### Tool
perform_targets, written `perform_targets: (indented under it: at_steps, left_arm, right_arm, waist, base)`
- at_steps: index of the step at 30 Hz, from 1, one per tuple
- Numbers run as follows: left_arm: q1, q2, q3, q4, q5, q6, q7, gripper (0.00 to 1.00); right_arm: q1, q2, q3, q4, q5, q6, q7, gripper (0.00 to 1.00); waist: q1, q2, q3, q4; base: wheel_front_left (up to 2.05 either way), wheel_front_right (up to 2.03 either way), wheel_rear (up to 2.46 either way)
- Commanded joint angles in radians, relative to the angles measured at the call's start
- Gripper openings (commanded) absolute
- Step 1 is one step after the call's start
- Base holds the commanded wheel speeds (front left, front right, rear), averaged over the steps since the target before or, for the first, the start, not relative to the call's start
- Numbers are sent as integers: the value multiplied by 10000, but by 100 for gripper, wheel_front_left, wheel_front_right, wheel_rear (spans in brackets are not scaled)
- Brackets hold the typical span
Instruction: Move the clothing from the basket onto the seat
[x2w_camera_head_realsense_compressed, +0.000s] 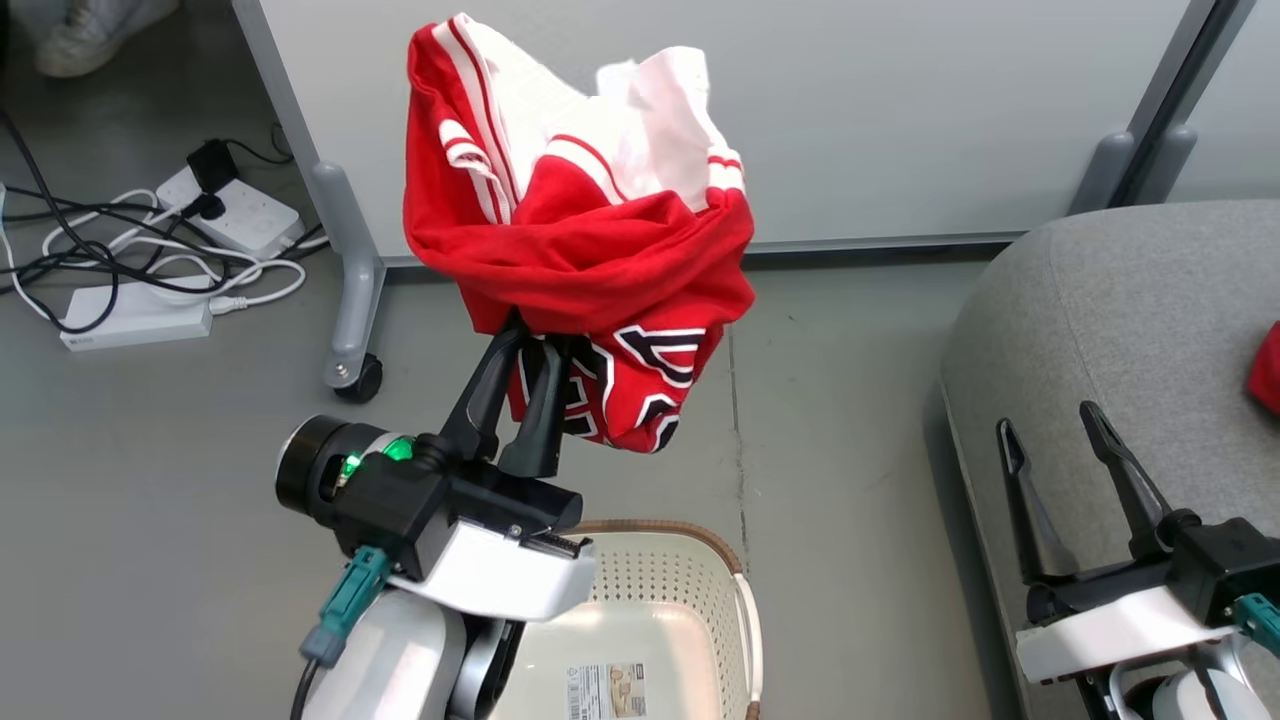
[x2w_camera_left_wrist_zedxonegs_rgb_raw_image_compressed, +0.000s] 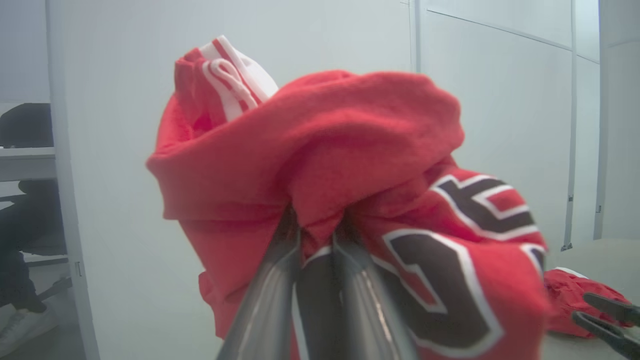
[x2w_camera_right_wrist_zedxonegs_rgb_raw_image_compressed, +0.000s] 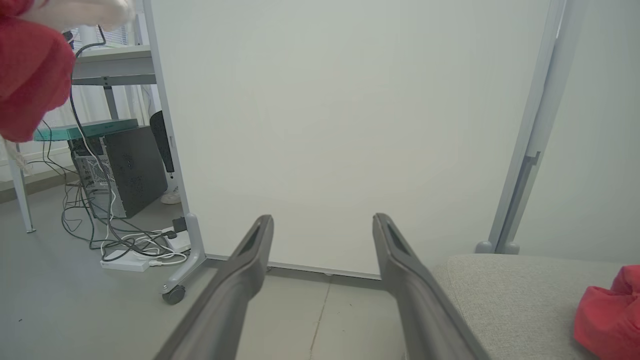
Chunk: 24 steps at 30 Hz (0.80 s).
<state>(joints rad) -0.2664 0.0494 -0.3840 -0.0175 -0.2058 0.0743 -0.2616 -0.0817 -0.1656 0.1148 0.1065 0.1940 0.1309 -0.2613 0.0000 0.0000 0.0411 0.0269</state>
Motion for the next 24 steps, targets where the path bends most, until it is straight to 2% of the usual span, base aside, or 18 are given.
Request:
perform_targets:
  at_steps: [1, 8, 15, 24]
  left_arm:
    - [175, 27, -33, -254, -107, -54, -45, 0]
    - [383, 27, -735, -794, -167, -475, -45, 0]
    - [523, 27, -1613, -201, -498, -1190, -47, 0]
    - [381, 25, -1520, -64, -679, -1260, -47, 0]
  right_arm:
    - [93, -55, 28, 17, 103, 0, -14, 100]
    - [175, -82, 121, 36, 107, 0, -14, 100]
    - [122, -25, 200, 31, 105, 0, -14, 100]
    - [134, -17, 91, 10, 108, 0, -14, 100]
  waist:
    - [0, 0, -91, -34]
    - [0, 0, -215, -130]
    - [0, 0, -212, -260]
    - [0, 0, -123, -295]
  base:
    - [0, 0, 0]
    - [0, 0, 0]
    - [0, 0, 0]
    - [0, 0, 0]
